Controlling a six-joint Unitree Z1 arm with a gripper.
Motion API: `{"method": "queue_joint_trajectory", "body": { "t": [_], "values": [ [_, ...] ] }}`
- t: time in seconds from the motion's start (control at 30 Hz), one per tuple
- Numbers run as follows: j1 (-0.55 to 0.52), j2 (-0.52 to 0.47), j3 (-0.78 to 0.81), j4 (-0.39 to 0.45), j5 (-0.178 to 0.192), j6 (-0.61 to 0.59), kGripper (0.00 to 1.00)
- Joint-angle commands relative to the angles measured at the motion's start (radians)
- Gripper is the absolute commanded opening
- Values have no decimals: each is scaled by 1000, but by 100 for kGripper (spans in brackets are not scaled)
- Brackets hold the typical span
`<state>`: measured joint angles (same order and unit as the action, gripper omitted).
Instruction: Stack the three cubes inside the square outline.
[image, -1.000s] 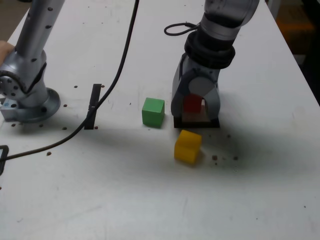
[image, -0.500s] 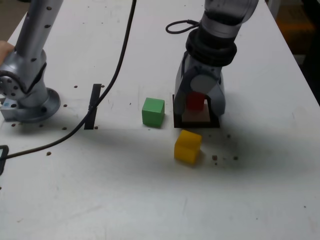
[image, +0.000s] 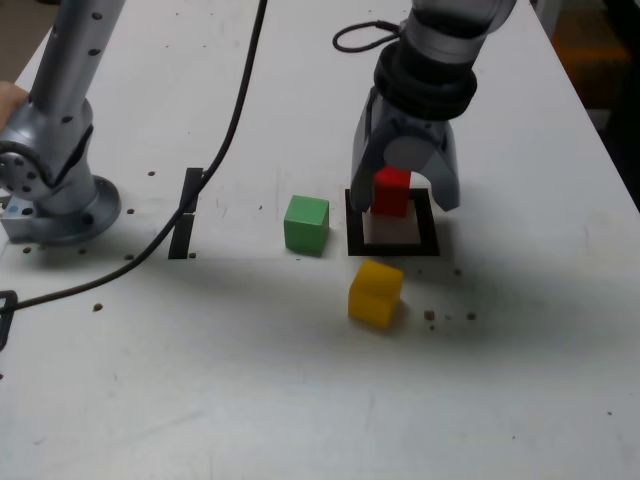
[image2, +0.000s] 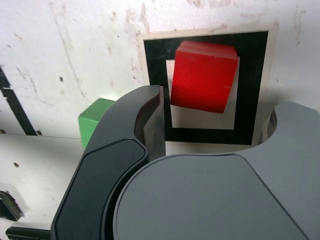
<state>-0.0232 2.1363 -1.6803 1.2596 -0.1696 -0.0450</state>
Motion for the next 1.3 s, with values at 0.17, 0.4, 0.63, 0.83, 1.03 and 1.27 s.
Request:
{"method": "queue_joint_trajectory", "body": {
  "t": [0.17,0.4,0.63,0.83,1.03,1.27],
  "values": [
    [15,-13,-17,38,30,-3,80],
    [49,-9,6,46,35,43,79],
    [70,8,14,26,34,109,77],
    [71,26,14,8,26,143,76],
    [71,36,24,-6,21,151,68],
    [72,42,34,-38,21,160,40]
  ]
}}
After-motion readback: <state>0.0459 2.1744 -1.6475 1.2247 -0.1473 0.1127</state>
